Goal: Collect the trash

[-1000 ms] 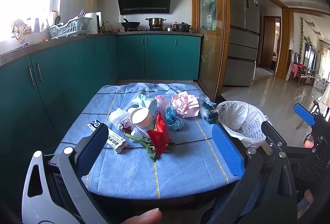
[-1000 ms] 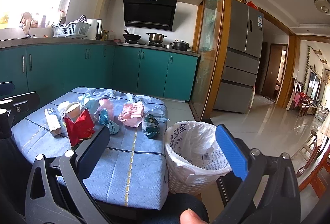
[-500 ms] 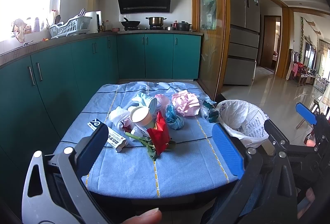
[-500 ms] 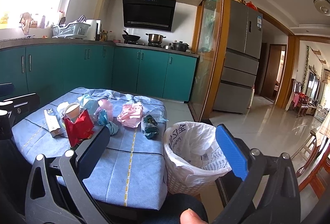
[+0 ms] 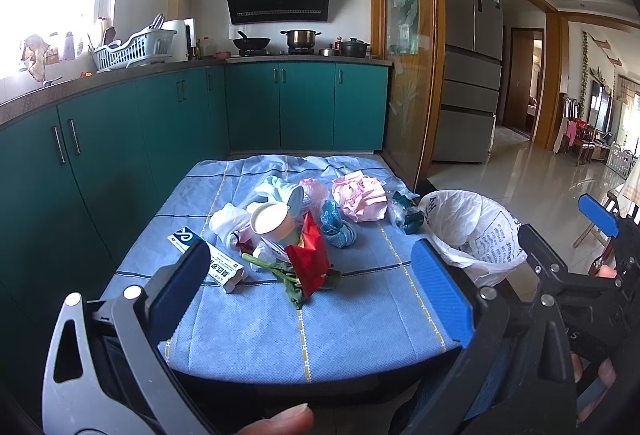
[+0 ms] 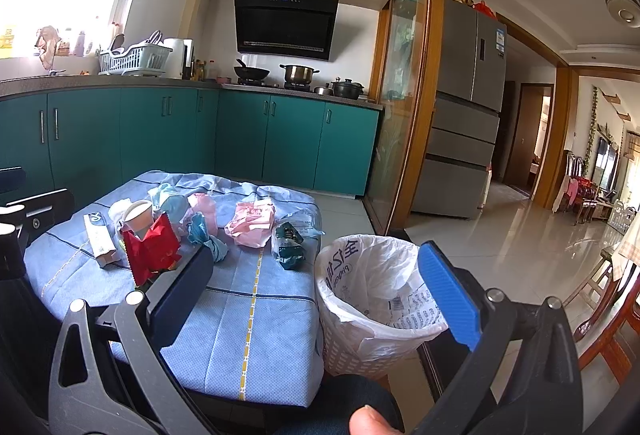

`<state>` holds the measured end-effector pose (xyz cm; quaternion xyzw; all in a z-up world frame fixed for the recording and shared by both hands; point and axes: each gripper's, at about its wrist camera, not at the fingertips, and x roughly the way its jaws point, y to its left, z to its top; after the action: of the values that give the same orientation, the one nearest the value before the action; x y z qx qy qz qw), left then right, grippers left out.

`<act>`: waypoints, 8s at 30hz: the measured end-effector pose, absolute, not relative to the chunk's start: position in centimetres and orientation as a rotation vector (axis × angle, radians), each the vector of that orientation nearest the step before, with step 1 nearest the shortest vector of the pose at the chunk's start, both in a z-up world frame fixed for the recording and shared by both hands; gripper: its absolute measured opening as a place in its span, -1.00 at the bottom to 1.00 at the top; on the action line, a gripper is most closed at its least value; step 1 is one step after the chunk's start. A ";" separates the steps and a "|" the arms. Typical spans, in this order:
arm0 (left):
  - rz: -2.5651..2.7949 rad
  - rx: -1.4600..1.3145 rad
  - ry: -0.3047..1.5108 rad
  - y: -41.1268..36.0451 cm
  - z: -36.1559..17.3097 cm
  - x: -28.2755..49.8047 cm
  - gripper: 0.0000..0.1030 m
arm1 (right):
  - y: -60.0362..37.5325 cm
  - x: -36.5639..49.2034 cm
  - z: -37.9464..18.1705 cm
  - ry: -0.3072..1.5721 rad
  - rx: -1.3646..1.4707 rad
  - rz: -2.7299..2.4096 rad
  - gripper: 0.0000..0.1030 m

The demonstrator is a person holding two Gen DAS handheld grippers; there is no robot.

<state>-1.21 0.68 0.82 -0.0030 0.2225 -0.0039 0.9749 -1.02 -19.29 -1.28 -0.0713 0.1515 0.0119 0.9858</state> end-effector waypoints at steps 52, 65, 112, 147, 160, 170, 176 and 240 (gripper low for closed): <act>-0.031 -0.089 0.765 5.0 -5.2 9.7 0.22 | -20.9 16.0 -4.0 0.570 -0.045 0.221 0.65; -0.077 -0.038 0.705 0.1 -3.9 13.3 0.56 | -24.6 30.9 -7.4 0.749 0.074 0.253 0.53; -0.213 0.017 0.770 -12.8 -8.2 24.8 0.05 | -32.4 25.1 -6.2 0.702 0.094 0.204 -0.16; -0.035 0.120 0.575 -10.9 -3.7 21.9 0.74 | -31.4 23.5 -6.5 0.618 0.292 0.281 0.52; 0.178 0.012 0.616 1.9 -3.5 15.9 0.73 | -12.1 28.5 -11.9 0.875 0.075 0.478 -0.13; 0.061 0.033 0.636 -0.9 -5.1 15.6 0.73 | -19.6 25.8 -8.7 0.745 0.197 0.461 -0.54; -0.018 0.095 0.628 -4.2 -5.8 18.9 0.67 | -23.1 25.5 -8.4 0.733 0.191 0.419 -0.55; -0.055 -0.019 0.674 -4.5 -5.0 18.0 -0.22 | -37.4 20.6 -12.5 0.822 0.154 -0.081 -0.17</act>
<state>18.00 -4.53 -5.03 -0.0095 0.3306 -0.0270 0.9433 20.57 -37.38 -12.48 0.0747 0.3992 -0.0391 0.9130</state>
